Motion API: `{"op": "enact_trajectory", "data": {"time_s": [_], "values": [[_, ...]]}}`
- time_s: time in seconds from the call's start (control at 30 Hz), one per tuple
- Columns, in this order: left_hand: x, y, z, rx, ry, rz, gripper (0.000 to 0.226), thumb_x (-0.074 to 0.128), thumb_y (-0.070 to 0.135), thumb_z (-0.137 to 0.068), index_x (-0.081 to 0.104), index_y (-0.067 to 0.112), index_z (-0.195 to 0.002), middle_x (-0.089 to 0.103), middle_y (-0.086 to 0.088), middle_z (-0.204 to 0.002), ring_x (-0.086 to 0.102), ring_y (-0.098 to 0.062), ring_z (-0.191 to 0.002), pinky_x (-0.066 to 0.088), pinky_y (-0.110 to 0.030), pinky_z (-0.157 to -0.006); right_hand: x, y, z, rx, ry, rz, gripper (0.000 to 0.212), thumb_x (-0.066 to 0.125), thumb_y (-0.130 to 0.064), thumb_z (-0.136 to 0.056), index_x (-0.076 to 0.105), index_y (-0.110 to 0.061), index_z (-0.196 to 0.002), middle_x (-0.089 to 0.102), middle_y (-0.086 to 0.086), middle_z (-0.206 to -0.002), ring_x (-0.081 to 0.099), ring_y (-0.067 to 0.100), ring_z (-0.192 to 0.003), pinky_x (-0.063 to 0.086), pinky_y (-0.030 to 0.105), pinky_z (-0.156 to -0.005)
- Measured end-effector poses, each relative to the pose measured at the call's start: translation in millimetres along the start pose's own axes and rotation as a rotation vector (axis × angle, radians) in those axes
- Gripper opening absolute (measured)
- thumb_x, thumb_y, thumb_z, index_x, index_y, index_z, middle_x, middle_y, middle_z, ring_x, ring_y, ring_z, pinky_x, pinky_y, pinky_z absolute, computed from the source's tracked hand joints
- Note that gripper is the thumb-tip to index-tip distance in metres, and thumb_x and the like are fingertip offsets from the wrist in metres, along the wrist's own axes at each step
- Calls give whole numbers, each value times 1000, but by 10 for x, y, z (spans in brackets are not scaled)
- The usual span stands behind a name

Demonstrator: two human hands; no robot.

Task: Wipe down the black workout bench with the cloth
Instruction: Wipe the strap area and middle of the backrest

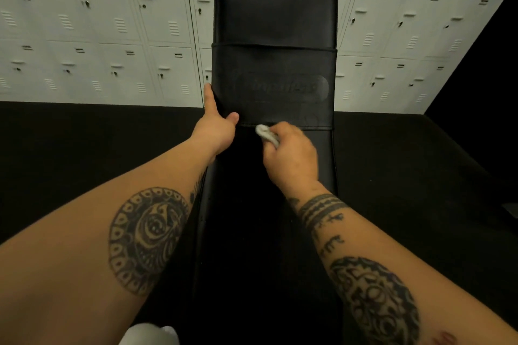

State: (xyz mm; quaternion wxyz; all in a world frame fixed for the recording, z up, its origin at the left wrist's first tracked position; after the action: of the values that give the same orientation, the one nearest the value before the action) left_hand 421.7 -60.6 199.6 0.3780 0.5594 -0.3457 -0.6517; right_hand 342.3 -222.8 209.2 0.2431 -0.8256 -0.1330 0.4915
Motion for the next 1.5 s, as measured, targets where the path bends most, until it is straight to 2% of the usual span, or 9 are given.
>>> {"op": "enact_trajectory", "data": {"time_s": [0.17,0.43,0.6,0.73,0.83,0.97,1.1,1.23,1.5], "values": [[-8,9,17,0,20,9,86,49,30,-107,-20,45,-156,42,-14,-156,53,-34,-130,42,-45,-105,126,-41,217,-210,-188,150,25,59,-31,-87,64,-25,-111,61,0,-102,62,26,-90,51,38,-73],[12,14,13,21,32,-5,85,47,29,-107,-21,45,-156,41,-12,-157,52,-18,-95,42,-34,-85,-326,406,-32,87,102,27,23,57,-29,-90,67,-22,-110,63,8,-105,61,31,-93,47,36,-77],[-7,8,7,6,58,-38,86,48,31,-107,-21,46,-155,40,-14,-158,57,-32,-121,44,-41,-95,-174,320,365,-186,-67,150,26,62,-31,-85,68,-26,-110,62,1,-95,63,29,-83,53,41,-68],[18,32,18,2,115,-138,88,50,31,-105,-20,45,-156,23,-15,-165,39,-38,-141,36,-52,-110,-518,828,316,47,82,93,22,61,-31,-90,67,-26,-110,62,1,-98,63,26,-85,51,35,-71],[52,338,161,290,290,-655,84,52,27,-103,-7,47,-158,-17,-5,-169,-14,-41,-153,0,-72,-117,-583,799,177,101,175,12,21,60,-34,-91,67,-27,-109,61,1,-97,61,25,-85,48,33,-70],[418,791,368,738,202,-870,64,54,29,-100,28,44,-157,-16,-2,-170,-20,-37,-153,-5,-68,-119,-336,498,343,-120,56,60,22,65,-31,-85,69,-27,-106,61,2,-91,62,30,-80,53,43,-68],[834,800,229,615,-15,-970,77,41,59,-100,-4,42,-160,-34,-2,-164,-33,-39,-147,-13,-71,-115,-435,859,467,-24,72,72,25,63,-33,-87,66,-29,-111,62,-4,-96,63,23,-86,53,43,-74],[1011,620,114,540,-39,-1008,82,29,66,-99,-28,42,-152,-52,0,-152,-49,-37,-137,-21,-73,-108,-713,1164,186,204,231,-20,20,58,-35,-92,65,-27,-109,60,-2,-98,61,22,-88,52,42,-80],[1024,597,126,540,-50,-993,82,28,66,-99,-32,42,-150,-55,2,-149,-51,-36,-135,-23,-73,-107,-480,953,412,-146,92,111,26,61,-29,-82,66,-26,-107,56,-2,-89,59,24,-78,51,44,-68]]}}
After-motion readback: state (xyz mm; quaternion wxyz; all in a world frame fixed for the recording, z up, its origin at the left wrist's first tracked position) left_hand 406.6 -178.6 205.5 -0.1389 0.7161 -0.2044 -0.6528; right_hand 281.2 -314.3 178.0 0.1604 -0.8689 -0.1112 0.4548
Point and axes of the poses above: each hand's wrist, its own z-axis away from the middle knuckle, its own x-axis out of the palm, y = z × x, the point moved 9 cm from there along -z, towards the middle knuckle
